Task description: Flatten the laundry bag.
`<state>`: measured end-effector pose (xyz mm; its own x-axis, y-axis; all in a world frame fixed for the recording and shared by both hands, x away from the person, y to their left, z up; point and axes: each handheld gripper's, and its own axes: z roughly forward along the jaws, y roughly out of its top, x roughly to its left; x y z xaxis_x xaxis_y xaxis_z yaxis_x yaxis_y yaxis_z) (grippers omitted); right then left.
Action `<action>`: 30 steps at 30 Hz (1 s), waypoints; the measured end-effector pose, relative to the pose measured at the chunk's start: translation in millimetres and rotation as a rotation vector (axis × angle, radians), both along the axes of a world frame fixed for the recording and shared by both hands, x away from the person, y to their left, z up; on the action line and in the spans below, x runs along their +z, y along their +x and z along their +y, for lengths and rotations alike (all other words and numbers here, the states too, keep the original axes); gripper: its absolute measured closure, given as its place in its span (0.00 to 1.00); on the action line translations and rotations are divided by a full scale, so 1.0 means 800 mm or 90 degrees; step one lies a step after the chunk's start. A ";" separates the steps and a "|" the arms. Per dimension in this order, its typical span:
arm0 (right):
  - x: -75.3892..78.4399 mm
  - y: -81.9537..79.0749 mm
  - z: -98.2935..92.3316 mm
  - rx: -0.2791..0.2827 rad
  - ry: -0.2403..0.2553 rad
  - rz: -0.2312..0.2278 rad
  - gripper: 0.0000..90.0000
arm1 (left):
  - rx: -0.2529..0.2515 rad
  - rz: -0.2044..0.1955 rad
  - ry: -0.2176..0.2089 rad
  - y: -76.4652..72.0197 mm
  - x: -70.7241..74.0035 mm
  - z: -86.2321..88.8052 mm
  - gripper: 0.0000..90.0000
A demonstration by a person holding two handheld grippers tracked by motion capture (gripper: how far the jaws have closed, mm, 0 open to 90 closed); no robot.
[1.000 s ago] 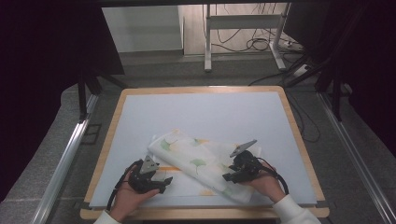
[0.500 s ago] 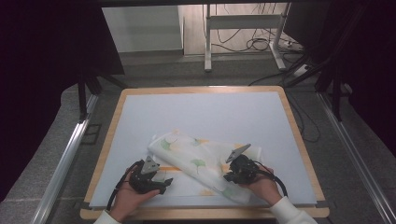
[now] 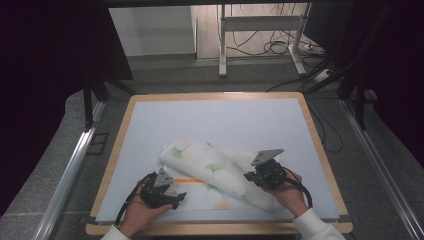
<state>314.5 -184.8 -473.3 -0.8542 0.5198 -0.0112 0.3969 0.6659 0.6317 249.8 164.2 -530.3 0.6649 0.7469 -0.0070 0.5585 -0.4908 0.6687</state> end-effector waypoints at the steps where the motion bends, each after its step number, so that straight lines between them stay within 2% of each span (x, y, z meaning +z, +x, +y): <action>1: 0.000 0.000 0.000 0.000 0.000 0.000 0.99 | 0.000 0.000 0.000 0.000 0.000 0.000 0.28; 11: 0.018 0.016 -0.013 -0.035 0.008 -0.052 0.99 | -0.005 0.012 0.003 0.003 -0.005 -0.002 0.28; 17: 0.031 0.033 -0.018 -0.055 0.021 -0.069 0.99 | -0.001 0.006 -0.003 0.003 -0.004 0.000 0.32; 21: 0.036 0.044 -0.021 -0.067 0.024 -0.070 0.99 | 0.001 0.002 -0.014 0.003 -0.001 0.003 0.47; 22: 0.037 0.049 -0.023 -0.072 0.028 -0.067 0.99 | -0.004 0.009 -0.025 0.004 0.000 0.004 0.52; 24: 0.038 0.055 -0.025 -0.082 0.030 -0.066 0.99 | -0.007 0.015 -0.031 0.004 0.001 0.005 0.59; 26: 0.039 0.061 -0.027 -0.085 0.027 -0.064 0.99 | -0.018 0.032 -0.036 0.006 0.001 0.005 0.64; 30: 0.043 0.070 -0.028 -0.093 0.031 -0.065 0.99 | -0.022 0.025 -0.042 0.005 0.002 0.005 0.69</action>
<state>370.5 -207.4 -439.0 -0.7657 0.6398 -0.0660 0.4191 0.5741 0.7033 253.5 168.2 -528.8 0.6887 0.7205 -0.0814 0.5682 -0.4665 0.6779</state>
